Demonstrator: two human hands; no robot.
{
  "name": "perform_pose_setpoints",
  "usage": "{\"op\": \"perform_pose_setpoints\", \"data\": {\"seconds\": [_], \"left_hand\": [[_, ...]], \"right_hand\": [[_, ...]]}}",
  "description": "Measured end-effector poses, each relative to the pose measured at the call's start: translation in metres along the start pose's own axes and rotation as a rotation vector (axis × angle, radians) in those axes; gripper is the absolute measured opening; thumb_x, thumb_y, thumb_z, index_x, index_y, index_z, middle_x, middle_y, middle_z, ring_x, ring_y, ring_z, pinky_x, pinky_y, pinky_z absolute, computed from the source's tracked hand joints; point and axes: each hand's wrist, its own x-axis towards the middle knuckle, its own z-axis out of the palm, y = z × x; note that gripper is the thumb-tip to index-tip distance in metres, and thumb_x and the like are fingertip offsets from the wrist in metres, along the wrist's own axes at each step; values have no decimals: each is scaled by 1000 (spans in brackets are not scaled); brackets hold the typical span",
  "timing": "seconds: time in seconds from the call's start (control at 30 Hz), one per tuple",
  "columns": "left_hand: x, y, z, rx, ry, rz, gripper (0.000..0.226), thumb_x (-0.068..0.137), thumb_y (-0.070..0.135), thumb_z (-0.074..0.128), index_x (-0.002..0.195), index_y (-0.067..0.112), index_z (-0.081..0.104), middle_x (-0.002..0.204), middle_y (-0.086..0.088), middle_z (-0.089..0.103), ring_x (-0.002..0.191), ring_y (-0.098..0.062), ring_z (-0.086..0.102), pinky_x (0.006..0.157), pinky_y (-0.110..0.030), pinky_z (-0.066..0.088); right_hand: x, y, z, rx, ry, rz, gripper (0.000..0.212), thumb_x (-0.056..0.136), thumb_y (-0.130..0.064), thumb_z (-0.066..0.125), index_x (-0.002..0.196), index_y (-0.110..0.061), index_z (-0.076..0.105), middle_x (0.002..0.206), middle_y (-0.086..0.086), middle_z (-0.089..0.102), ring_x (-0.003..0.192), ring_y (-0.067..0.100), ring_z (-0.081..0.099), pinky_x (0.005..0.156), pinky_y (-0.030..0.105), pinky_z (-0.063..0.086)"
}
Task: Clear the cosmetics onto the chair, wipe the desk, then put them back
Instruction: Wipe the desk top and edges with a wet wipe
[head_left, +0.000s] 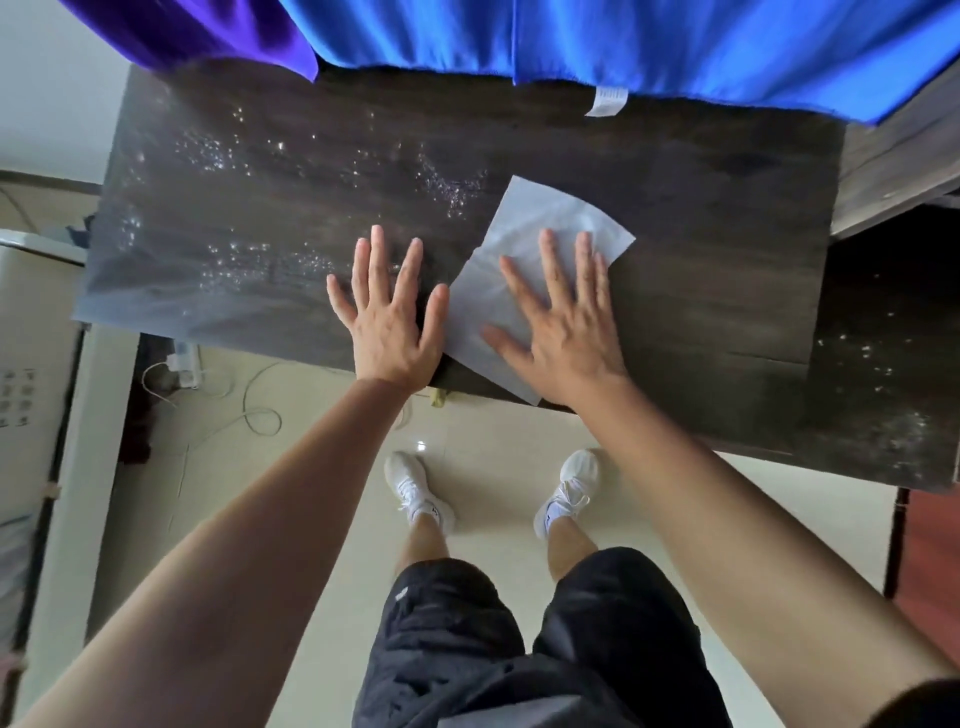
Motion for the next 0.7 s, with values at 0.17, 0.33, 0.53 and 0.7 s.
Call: {"op": "perform_pose_setpoints", "data": {"seconds": [0.17,0.33,0.53,0.7], "left_hand": [[23,-64,-23,114,27,91,62,101,58,21,153,27,31,165,-10,13,153,-28,6,117,-63,-1],[51,-142,-43,176,-32,112,66,100,63,16,155,28,23,166,-10,5,153,-27,1,117,-65,-2],[53,-158,-42,124,-89,168,70,100,60,15,155,21,26,166,-12,11,152,-28,8,118,-62,1],[55,-157,-44,131,-122,165,70,99,61,13,156,23,26,166,-8,10,153,-25,6,120,-58,0]], "right_hand": [[-33,0,7,-17,46,191,76,98,-73,26,161,-32,16,167,20,5,150,52,0,122,61,8],[-19,-85,15,2,-2,137,76,97,-73,24,160,-32,18,167,20,2,151,50,-5,122,61,5],[68,-154,21,13,-28,94,80,92,-78,27,160,-37,16,168,17,2,151,49,-6,123,59,3],[122,-109,7,-13,-70,296,79,91,-82,11,159,-43,1,169,12,-8,152,44,-12,123,56,-4]]}}
